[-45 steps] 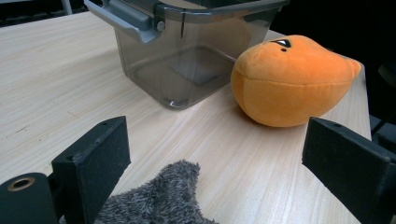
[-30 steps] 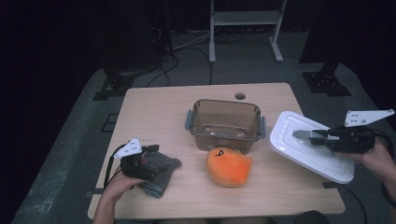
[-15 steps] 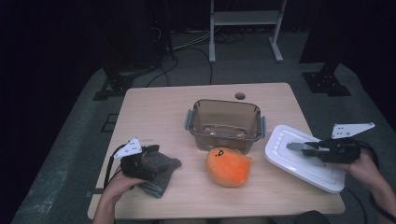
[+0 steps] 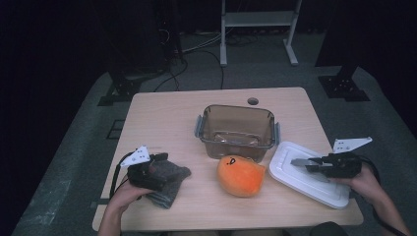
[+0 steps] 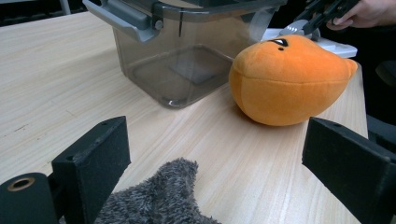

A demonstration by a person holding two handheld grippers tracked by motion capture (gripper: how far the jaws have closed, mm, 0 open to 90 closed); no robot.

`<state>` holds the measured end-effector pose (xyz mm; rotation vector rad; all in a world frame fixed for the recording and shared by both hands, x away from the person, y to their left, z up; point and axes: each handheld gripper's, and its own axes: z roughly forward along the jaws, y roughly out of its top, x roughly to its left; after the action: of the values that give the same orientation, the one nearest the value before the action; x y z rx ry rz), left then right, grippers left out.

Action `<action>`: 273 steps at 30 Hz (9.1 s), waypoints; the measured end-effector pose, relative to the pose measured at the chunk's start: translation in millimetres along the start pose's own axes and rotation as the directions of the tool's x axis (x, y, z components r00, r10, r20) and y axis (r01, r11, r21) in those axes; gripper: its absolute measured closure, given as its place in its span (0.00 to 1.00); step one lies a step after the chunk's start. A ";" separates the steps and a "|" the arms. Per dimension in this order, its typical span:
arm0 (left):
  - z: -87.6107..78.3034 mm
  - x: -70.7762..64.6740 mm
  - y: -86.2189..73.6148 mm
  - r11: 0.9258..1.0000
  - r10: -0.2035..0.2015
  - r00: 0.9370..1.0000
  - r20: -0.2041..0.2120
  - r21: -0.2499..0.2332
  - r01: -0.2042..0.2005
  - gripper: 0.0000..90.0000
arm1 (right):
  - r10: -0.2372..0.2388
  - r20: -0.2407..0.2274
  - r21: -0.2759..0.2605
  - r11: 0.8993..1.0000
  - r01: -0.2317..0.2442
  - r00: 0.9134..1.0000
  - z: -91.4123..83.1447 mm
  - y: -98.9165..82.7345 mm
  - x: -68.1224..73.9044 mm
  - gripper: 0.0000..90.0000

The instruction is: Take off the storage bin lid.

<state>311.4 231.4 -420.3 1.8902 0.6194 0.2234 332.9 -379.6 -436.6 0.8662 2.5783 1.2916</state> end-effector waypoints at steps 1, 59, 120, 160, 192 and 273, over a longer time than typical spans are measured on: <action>0.0 0.0 0.0 1.000 0.000 1.000 0.000 0.000 0.000 0.08 | 0.000 0.000 0.000 1.000 0.000 1.000 0.0 0.0 0.0 0.73; 0.3 -3.9 2.0 1.000 0.015 1.000 0.020 -0.004 -0.015 0.08 | -0.258 -0.265 -0.160 0.962 0.221 0.929 110.1 121.5 106.4 0.46; 2.3 -2.9 0.2 1.000 0.007 1.000 0.022 0.009 -0.007 0.08 | -0.322 -0.183 -0.171 0.941 0.292 0.929 117.9 118.0 128.2 0.45; 3.0 -3.6 -0.3 1.000 0.011 1.000 0.026 0.019 -0.012 0.08 | -0.287 -0.211 -0.038 0.958 0.285 0.934 143.2 103.4 131.6 0.68; 0.2 1.4 -3.1 1.000 -0.006 1.000 0.020 0.010 0.006 0.08 | -0.221 -0.356 -0.039 0.974 0.222 0.908 130.6 132.6 131.5 0.85; -0.8 4.1 -5.8 1.000 -0.008 0.999 0.032 0.010 0.008 0.08 | -0.274 -0.224 -0.077 0.962 0.263 0.935 78.5 285.4 54.9 0.85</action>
<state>312.7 235.8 -425.7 1.8966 0.6074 0.1851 439.7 -161.3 -258.8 0.3519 2.7057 1.4354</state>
